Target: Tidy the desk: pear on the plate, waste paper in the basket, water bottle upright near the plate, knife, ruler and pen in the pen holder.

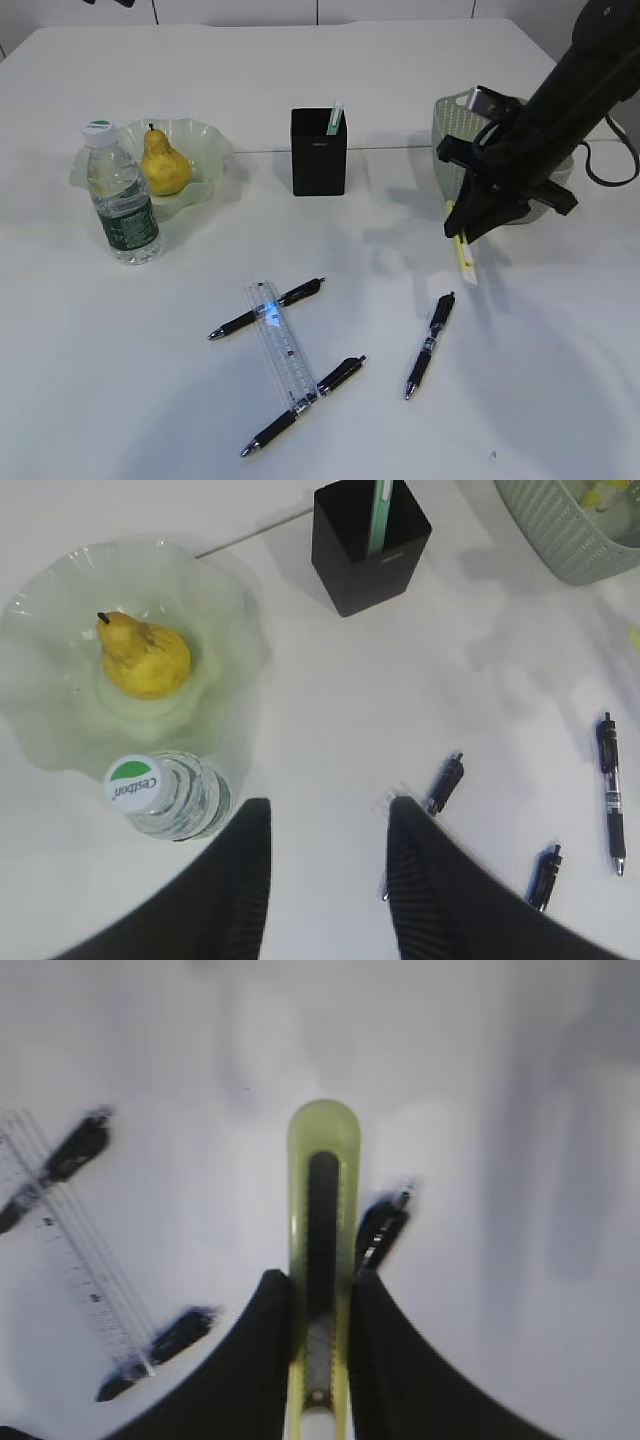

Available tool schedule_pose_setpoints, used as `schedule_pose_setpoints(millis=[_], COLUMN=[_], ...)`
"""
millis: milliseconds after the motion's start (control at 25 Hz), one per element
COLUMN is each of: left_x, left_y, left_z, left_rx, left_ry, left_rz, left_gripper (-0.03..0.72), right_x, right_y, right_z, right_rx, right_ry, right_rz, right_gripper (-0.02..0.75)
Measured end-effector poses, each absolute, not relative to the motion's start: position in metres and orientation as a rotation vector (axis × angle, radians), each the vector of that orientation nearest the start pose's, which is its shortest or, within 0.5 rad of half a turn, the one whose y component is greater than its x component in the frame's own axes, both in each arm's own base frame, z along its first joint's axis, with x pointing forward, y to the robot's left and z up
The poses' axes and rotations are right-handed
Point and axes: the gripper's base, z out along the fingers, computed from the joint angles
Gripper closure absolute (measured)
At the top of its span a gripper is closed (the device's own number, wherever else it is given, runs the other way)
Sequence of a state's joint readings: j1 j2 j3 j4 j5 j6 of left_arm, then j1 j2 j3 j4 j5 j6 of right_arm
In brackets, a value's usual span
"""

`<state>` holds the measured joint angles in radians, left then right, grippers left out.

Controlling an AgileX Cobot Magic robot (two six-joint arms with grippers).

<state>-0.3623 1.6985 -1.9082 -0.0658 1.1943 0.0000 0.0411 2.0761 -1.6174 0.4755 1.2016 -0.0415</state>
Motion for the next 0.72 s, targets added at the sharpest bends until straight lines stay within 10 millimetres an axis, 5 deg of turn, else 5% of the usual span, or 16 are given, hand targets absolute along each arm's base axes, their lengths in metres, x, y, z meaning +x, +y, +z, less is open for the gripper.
schedule_pose_setpoints(millis=[360,720], left_x=[0.337,0.338], left_y=[-0.134,-0.133], left_z=[0.421,0.421], left_rx=[0.447,0.458], left_ry=[2.458,2.454], left_rz=[-0.239,-0.222], left_gripper=[0.42,0.42], right_x=[0.418,0.429], right_y=[0.077,0.099], right_z=[0.214,0.245], right_rx=[0.298,0.543], right_ry=[2.918,2.574], right_rz=[1.122,1.716], right_gripper=[0.612,0.612])
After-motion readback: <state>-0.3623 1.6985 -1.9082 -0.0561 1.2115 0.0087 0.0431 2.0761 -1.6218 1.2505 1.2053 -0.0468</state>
